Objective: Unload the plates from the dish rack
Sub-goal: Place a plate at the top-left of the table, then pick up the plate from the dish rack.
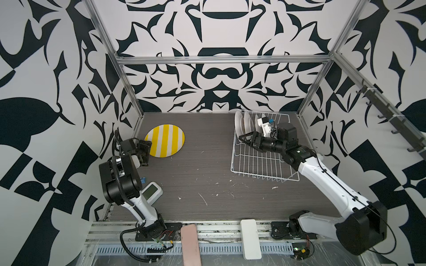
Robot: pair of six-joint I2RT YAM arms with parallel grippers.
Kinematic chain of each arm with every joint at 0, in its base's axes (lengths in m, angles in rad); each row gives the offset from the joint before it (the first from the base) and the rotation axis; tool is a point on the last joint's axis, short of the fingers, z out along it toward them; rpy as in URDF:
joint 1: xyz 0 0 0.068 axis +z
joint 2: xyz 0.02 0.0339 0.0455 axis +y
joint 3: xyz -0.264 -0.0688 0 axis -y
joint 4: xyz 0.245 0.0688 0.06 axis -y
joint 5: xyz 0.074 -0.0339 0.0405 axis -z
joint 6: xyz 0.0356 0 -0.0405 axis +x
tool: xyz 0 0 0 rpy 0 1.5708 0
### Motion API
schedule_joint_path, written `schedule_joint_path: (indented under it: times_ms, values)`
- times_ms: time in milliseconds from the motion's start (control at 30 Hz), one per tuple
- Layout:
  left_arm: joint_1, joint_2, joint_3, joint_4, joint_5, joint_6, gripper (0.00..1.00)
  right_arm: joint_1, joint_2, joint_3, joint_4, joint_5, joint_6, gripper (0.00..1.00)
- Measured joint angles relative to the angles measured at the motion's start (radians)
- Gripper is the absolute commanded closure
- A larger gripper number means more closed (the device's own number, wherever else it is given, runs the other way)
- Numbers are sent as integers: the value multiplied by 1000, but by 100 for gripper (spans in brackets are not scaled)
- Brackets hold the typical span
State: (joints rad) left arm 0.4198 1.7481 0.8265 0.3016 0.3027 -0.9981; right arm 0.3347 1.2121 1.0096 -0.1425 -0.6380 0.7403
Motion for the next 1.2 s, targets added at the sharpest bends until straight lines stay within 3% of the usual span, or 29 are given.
schedule_joint_path:
  times_ms: [167, 567, 967, 1200]
  values:
    - [0, -68, -32, -17, -23, 11, 9, -31, -2, 6, -77, 53, -38, 17]
    - [-27, -299, -132, -88, -90, 114, 7, -39, -106, 96, -374, 489, -150, 18]
    - [-271, -624, -131, -256, -121, 219, 7, -19, -129, 106, -477, 719, -202, 19]
    - [-411, -797, -141, -331, -131, 241, 7, 154, 10, 168, -495, 871, -235, 19]
